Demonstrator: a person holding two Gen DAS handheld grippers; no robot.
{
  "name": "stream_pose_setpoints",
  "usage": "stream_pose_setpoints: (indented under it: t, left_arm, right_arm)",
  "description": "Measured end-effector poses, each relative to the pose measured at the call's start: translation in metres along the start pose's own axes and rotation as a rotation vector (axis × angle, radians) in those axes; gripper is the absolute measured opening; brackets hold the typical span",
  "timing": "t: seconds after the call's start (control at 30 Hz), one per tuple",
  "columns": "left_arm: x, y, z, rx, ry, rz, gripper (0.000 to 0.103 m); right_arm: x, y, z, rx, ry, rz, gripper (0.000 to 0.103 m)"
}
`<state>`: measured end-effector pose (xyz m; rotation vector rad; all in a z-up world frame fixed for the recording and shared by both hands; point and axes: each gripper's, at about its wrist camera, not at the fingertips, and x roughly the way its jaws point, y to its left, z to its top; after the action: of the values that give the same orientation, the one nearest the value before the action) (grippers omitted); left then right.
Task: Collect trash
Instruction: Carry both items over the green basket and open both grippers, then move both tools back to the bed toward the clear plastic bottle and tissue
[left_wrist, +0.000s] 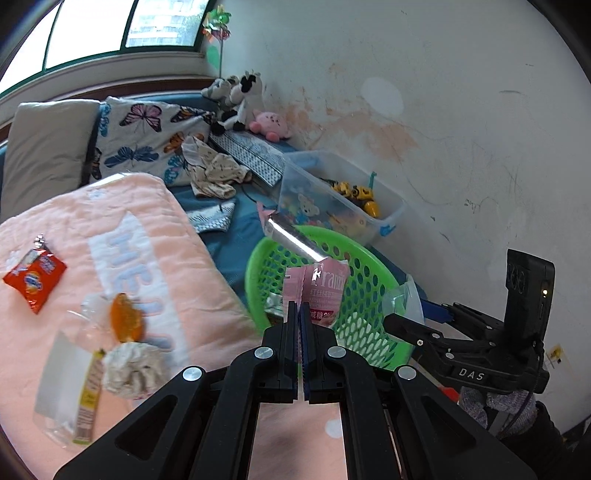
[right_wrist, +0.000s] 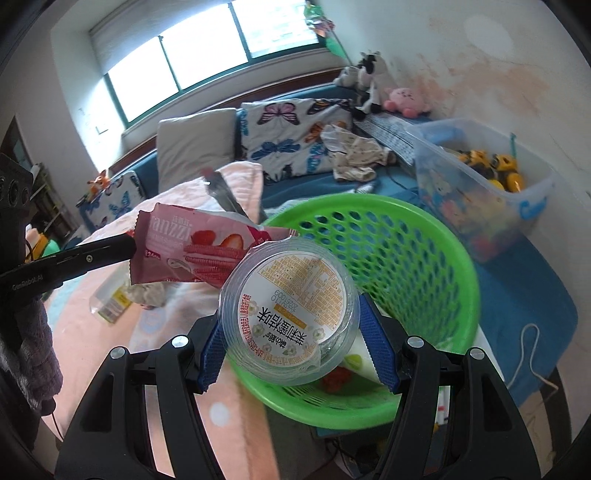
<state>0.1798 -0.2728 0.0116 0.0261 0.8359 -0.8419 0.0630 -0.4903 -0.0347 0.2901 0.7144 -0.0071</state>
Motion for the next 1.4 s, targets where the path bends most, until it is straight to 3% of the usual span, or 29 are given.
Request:
stream_pose_setpoints:
  t: [0.43, 0.47, 0.53, 0.57, 0.67, 0.73, 0.87, 1.1, 1.33, 1.4]
  left_arm:
    - [0.035, 0.001, -0.013, -0.008, 0.095, 0.013, 0.006]
    - [0.034, 0.002, -0.013, -0.009, 0.094, 0.019, 0.009]
    - [0.030, 0.006, -0.016, -0.012, 0.085, 0.038, 0.036]
    - [0.028, 0.007, -0.016, -0.013, 0.076, 0.052, 0.042]
    - [0.020, 0.015, -0.019, -0.021, 0.060, 0.073, 0.046]
    - [0.014, 0.020, -0.021, -0.024, 0.053, 0.087, 0.056]
    - [0.000, 0.032, -0.023, -0.024, 0.031, 0.123, 0.065]
    - [-0.025, 0.053, -0.030, -0.019, 0.002, 0.197, 0.073]
    - [-0.046, 0.087, -0.041, -0.062, -0.008, 0.270, 0.074]
    - [-0.052, 0.096, -0.045, -0.072, -0.006, 0.288, 0.078]
  right_arm:
    - [0.005, -0.020, -0.007, 0.048, 0.021, -0.027, 0.066]
    - [0.007, -0.021, -0.007, 0.050, 0.023, -0.027, 0.066]
    - [0.009, -0.020, -0.008, 0.056, 0.029, -0.029, 0.066]
    - [0.010, -0.020, -0.009, 0.058, 0.031, -0.030, 0.066]
    - [0.013, -0.019, -0.009, 0.059, 0.038, -0.034, 0.066]
    - [0.015, -0.020, -0.009, 0.061, 0.041, -0.036, 0.066]
    - [0.018, -0.019, -0.008, 0.067, 0.043, -0.039, 0.073]
    - [0.022, -0.016, -0.007, 0.072, 0.044, -0.045, 0.077]
    - [0.020, -0.003, -0.006, 0.059, 0.040, -0.026, 0.080]
    - [0.018, 0.003, -0.005, 0.047, 0.039, -0.018, 0.081]
